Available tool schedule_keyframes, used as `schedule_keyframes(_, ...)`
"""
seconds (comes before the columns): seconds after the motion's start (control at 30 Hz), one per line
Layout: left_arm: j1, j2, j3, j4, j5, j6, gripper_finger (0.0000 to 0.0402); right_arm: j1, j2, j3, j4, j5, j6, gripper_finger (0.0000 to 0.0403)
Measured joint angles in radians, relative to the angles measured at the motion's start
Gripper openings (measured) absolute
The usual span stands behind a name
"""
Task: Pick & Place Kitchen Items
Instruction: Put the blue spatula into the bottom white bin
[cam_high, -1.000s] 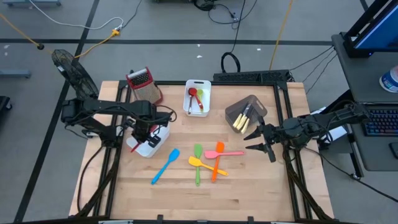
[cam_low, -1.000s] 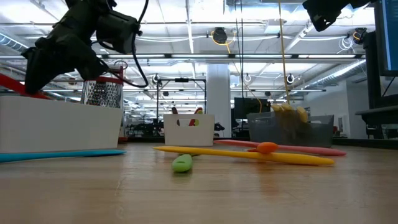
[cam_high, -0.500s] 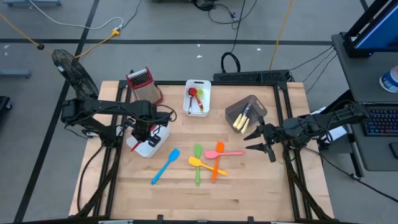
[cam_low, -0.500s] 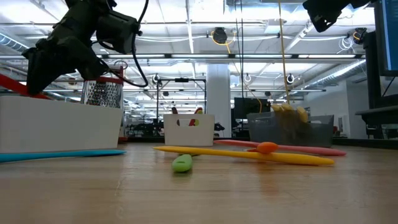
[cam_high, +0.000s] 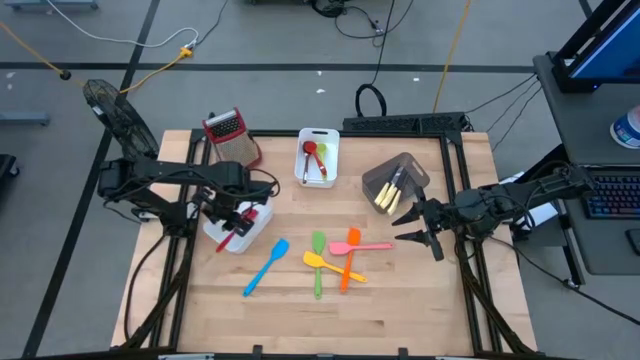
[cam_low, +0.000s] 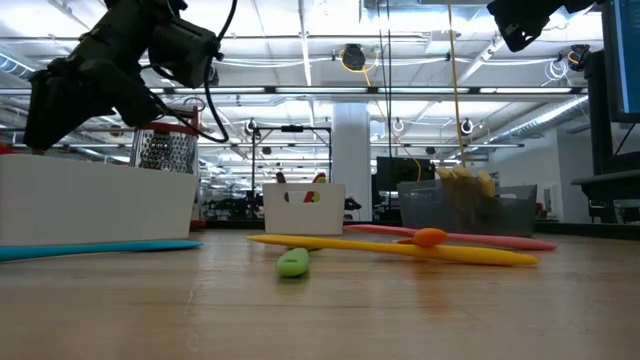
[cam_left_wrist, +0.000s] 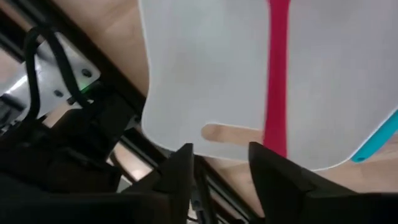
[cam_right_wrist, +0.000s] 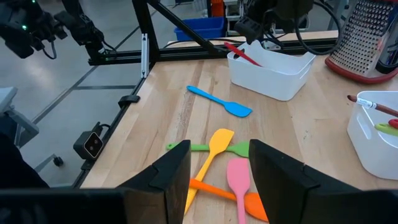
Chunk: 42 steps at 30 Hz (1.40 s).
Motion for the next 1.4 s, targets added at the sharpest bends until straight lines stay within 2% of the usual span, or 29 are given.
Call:
schedule_keyframes(0.23, 0.0, -0.033, 0.004, -0.029, 0.004, -0.003, 0.0202, 0.0, 0.0, 0.0, 0.0, 0.0, 0.0, 0.0155)
schedule_keyframes(0.57, -0.009, -0.129, 0.112, -0.025, -0.006, -0.082, 0.0202, 0.0, 0.0, 0.0, 0.0, 0.0, 0.0, 0.0155)
schedule_keyframes(0.8, -0.091, -0.135, 0.253, -0.004, -0.011, -0.155, 0.0204, 0.0, 0.0, 0.0, 0.0, -0.001, 0.0, 0.0155)
schedule_keyframes(0.97, -0.184, -0.135, 0.311, 0.132, -0.012, -0.22, 0.0203, 0.0, 0.0, 0.0, 0.0, -0.001, 0.0, 0.0155)
schedule_keyframes(1.17, -0.309, -0.126, 0.313, 0.331, -0.015, -0.321, 0.0203, 0.0, 0.0, 0.0, 0.0, -0.001, -0.007, 0.0155)
schedule_keyframes(1.4, -0.447, -0.085, 0.313, 0.48, -0.111, -0.457, 0.0202, 0.0, 0.0, 0.0, 0.0, 0.0, -0.008, 0.0155)
